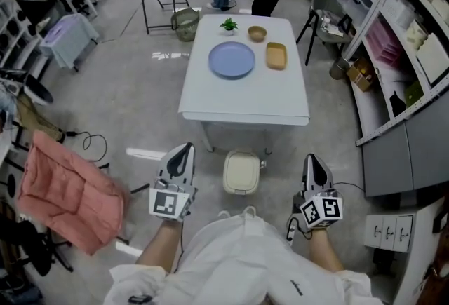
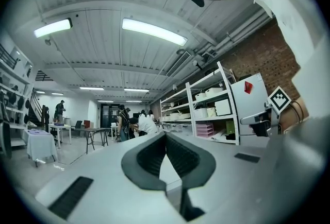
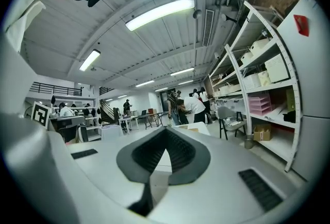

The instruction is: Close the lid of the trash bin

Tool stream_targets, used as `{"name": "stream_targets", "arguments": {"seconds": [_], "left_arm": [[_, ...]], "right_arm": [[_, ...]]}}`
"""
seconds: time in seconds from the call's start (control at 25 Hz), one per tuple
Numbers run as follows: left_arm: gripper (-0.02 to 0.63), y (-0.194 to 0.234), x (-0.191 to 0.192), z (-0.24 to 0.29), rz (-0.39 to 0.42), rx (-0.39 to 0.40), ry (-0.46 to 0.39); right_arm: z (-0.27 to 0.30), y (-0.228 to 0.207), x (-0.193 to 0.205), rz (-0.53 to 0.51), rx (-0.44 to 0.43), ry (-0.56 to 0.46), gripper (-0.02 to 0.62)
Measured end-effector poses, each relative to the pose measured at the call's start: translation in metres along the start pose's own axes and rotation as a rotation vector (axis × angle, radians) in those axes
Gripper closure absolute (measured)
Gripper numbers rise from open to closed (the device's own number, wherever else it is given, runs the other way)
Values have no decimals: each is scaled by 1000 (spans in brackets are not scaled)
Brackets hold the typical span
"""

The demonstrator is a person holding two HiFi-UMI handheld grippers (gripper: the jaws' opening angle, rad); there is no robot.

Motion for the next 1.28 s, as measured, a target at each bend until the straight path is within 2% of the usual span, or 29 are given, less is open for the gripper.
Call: {"name": "stream_targets", "arguments": {"seconds": [0.44, 1.28], "left_arm": [[581, -12, -1, 3, 4, 13, -13], [581, -29, -4, -1, -5, 29, -34]], "right_arm": [[-4, 2, -2, -36, -17, 8, 578], [-15, 7, 3, -36, -26, 24, 578]]}}
Point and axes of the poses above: the fingertips, and each gripper's own axes: z forward along the fingers, y to its left, x out of its underside, the point moved 5 cm from there along -z, backward along the fingers, and after that the axes turned 1 degree about -y, right-handed, at the moved point
